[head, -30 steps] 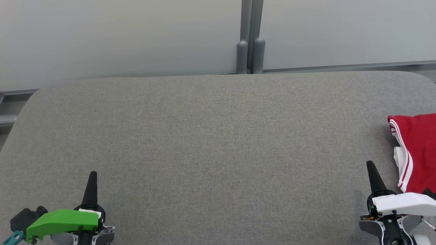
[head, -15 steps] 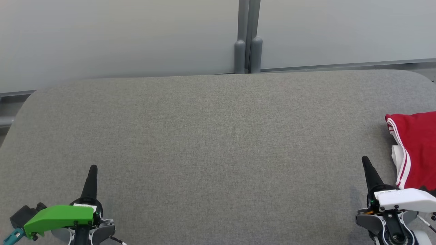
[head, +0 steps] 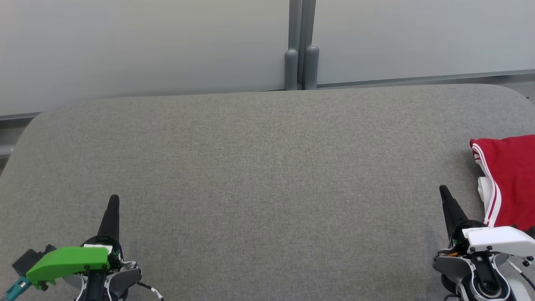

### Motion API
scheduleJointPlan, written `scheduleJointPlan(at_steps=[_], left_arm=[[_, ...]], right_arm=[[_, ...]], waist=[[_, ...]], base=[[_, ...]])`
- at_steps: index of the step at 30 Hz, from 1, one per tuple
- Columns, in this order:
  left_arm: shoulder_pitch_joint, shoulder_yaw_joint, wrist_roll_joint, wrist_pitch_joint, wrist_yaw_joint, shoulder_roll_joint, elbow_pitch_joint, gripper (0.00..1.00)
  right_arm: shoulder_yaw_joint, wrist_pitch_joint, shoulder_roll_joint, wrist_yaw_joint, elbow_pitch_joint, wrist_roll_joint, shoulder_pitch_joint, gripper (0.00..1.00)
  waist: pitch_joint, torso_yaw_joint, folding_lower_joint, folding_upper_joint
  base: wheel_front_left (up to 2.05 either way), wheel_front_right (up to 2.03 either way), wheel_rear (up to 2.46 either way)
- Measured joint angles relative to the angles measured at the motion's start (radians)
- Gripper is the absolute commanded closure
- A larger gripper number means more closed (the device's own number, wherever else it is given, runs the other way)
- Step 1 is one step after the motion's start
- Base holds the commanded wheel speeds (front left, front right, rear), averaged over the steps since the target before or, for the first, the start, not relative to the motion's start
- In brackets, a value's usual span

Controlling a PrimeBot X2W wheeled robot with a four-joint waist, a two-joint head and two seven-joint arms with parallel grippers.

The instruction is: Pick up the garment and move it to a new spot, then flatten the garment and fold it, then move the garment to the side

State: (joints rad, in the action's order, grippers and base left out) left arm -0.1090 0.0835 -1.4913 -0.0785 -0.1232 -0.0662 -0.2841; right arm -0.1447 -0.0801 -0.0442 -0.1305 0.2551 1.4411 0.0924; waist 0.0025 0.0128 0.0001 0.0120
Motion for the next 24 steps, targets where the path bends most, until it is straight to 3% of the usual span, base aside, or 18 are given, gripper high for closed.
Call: scheduleJointPlan(at_steps=[24], left_arm=[[-0.026, 0.019, -0.119, -0.035, -0.004, 0.017, 0.003, 1.0]], right_arm=[[0.016, -0.035, -0.003, 0.0, 0.004, 0.166, 0.027, 1.0]], waist=[[0.001, -0.013, 0.0, 0.0]], base=[[0.0, 0.0, 0.0]])
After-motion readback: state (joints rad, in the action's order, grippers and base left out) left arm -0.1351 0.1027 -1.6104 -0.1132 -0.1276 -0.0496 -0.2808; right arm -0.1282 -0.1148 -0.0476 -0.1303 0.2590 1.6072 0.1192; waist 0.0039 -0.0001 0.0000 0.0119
